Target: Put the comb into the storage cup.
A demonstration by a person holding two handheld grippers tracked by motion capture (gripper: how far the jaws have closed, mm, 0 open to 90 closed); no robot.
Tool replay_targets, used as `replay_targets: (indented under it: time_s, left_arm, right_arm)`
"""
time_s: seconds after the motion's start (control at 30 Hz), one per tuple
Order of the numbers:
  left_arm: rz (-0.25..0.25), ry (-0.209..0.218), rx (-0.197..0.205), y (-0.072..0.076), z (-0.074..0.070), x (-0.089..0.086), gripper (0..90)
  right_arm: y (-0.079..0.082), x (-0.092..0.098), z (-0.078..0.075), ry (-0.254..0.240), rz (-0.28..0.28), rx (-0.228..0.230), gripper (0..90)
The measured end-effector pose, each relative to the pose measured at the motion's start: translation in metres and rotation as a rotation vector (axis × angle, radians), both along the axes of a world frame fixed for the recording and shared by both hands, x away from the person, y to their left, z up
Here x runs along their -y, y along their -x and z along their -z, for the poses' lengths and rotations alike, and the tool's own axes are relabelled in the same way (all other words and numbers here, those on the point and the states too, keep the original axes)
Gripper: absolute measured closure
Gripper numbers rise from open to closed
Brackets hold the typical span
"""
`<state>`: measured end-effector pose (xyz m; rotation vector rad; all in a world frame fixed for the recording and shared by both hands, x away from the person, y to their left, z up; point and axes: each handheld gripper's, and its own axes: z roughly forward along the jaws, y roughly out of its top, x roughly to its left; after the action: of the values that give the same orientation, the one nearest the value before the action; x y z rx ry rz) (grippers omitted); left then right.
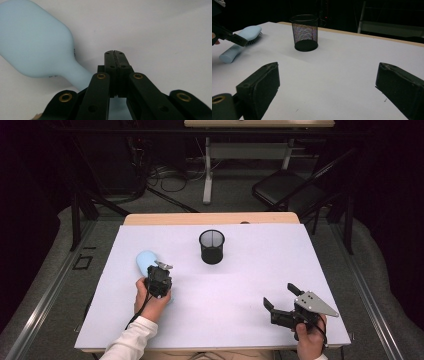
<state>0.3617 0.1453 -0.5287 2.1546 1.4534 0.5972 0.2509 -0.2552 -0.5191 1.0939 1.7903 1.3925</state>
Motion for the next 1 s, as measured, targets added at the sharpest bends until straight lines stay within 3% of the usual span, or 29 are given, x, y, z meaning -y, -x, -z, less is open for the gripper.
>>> replay_targets:
  time_s: [0.3,1.0]
  left_arm:
    - [0.032,-0.031,-0.028,0.0029,0.0079,0.0038,90.0]
    - [0.049,-0.028,-0.025,0.0058,0.0086,0.0004,90.0]
  right_arm:
    - [-0.0001,-0.0003,0.0001,0.005,-0.003,-0.005,5.0]
    - [0.0,0.0004,0.0,0.006,-0.004,-0.003,5.0]
